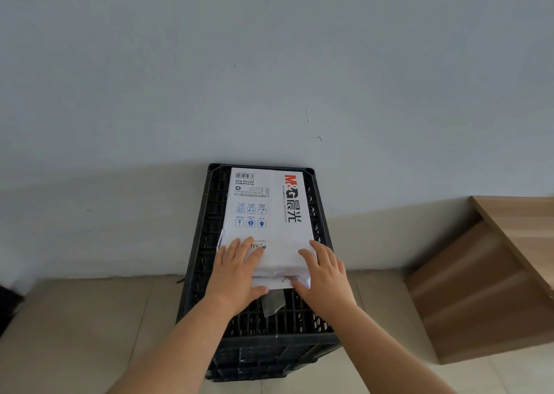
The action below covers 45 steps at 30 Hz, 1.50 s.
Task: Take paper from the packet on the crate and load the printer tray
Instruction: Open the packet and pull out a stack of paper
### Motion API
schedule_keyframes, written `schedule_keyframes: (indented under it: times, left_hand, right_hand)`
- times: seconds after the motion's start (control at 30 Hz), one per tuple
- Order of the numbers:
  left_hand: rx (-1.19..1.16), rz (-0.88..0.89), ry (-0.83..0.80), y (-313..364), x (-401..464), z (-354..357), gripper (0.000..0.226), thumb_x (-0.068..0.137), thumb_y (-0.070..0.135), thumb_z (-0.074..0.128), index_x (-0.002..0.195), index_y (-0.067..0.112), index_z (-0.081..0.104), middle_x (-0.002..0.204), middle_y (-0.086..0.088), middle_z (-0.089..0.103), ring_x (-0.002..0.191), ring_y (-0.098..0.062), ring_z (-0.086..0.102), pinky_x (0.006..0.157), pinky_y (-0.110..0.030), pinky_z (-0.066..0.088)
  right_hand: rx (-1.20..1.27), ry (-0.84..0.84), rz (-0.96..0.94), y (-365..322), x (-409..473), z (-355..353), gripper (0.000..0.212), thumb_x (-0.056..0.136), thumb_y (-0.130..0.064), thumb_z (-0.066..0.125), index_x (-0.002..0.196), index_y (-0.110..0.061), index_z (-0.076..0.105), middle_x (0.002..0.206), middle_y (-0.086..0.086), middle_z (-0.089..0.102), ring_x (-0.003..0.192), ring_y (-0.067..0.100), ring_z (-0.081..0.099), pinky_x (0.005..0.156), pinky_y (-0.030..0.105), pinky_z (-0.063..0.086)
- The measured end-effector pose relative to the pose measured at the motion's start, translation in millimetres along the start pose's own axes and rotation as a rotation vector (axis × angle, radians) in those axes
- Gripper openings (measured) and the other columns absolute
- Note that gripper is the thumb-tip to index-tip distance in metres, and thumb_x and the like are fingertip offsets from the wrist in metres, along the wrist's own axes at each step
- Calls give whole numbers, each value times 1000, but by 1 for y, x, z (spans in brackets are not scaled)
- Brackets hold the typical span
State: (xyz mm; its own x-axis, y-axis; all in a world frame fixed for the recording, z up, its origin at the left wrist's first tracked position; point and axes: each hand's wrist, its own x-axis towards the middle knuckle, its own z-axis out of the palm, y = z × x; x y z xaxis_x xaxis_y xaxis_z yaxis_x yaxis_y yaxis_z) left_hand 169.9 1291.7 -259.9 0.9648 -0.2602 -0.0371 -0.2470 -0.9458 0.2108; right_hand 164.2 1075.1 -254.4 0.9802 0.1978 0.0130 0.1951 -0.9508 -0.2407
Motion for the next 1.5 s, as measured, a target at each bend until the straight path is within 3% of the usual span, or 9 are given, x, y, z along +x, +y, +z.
schedule_keyframes:
  times: [0.63,0.83,1.03,1.17,1.33,1.5]
  left_hand:
    - [43,-5,-6,2,-2,3,92,82,59,58,151,32,3,161,0,-7,147,-25,-9,115,-45,-11]
    - [16,63,55,1,-1,-4,80,85,59,53,151,29,17,161,-1,6,147,-24,0,115,-41,-9]
    - [61,166,68,9,10,1,66,85,50,60,141,24,39,154,-3,27,144,-27,18,116,-43,4]
    - [130,190,66,10,15,10,68,66,48,79,124,25,51,137,-5,51,128,-30,46,108,-48,34]
    - [102,218,139,10,13,9,71,57,48,84,116,23,54,124,-5,58,115,-28,55,97,-46,47]
    - [43,267,203,7,5,3,49,70,43,74,111,23,56,113,2,60,105,-18,56,91,-37,51]
  right_hand:
    - [-56,-69,105,37,-18,-11,70,90,-55,49,149,-29,21,159,1,15,147,24,11,118,44,13]
    - [-52,-78,100,37,-19,-12,69,91,-54,47,149,-30,18,160,0,12,147,23,9,118,43,12]
    - [-55,-80,106,40,-20,-13,69,90,-56,46,149,-31,19,160,0,13,147,23,10,118,44,12]
    - [-61,-77,96,42,-21,-12,68,91,-58,43,149,-31,20,159,-1,15,146,23,11,117,44,13]
    - [-73,-71,92,47,-23,-8,68,89,-64,36,148,-33,21,158,-3,18,146,21,13,117,43,13]
    - [-63,-80,91,44,-22,-8,68,90,-64,36,148,-33,20,159,-2,17,146,21,13,117,44,12]
